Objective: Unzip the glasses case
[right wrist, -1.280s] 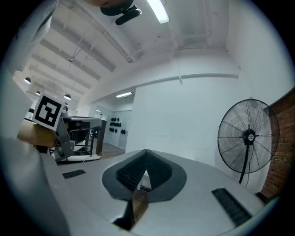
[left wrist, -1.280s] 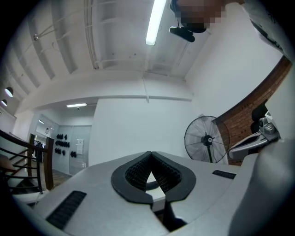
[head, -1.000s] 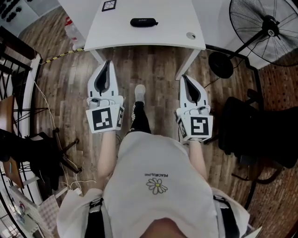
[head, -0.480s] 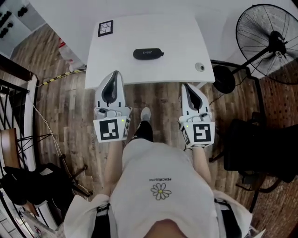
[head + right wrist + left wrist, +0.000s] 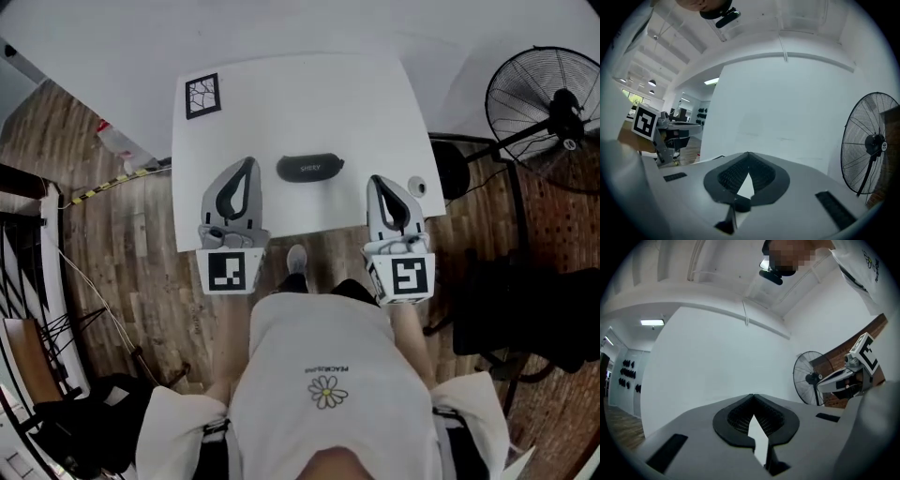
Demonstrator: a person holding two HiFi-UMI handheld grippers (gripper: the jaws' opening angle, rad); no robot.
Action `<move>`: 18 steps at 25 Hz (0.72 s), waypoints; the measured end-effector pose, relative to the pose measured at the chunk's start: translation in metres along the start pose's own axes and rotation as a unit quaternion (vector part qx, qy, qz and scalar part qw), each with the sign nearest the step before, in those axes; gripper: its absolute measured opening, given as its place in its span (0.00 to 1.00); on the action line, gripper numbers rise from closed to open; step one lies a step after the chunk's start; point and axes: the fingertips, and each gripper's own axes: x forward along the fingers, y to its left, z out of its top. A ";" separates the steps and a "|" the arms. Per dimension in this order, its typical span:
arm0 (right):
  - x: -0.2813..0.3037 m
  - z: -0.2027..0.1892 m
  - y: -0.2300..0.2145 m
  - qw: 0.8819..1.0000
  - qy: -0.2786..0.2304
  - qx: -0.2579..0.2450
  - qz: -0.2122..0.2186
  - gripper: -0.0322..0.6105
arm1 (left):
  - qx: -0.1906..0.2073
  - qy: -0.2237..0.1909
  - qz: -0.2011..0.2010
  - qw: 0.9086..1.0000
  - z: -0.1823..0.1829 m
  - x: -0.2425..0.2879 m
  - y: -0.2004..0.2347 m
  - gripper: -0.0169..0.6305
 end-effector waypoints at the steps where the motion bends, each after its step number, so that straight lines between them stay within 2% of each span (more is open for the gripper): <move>1: 0.008 -0.004 0.001 1.000 0.007 0.000 0.002 0.06 | 0.000 0.008 -0.004 1.000 -0.008 0.007 0.005 0.05; 6: 0.033 -0.026 0.006 0.999 0.037 0.001 0.017 0.06 | -0.026 0.041 -0.009 0.999 -0.042 0.021 0.016 0.05; 10: 0.044 -0.036 0.003 0.998 0.046 0.012 0.031 0.06 | -0.019 0.068 -0.020 0.997 -0.064 0.027 0.013 0.05; 15: 0.054 -0.046 -0.007 0.997 0.060 0.034 0.037 0.06 | -0.019 0.073 -0.027 0.997 -0.072 0.033 0.005 0.05; 18: 0.061 -0.047 -0.010 0.997 0.057 0.030 0.043 0.06 | -0.016 0.078 -0.024 0.997 -0.078 0.038 0.004 0.05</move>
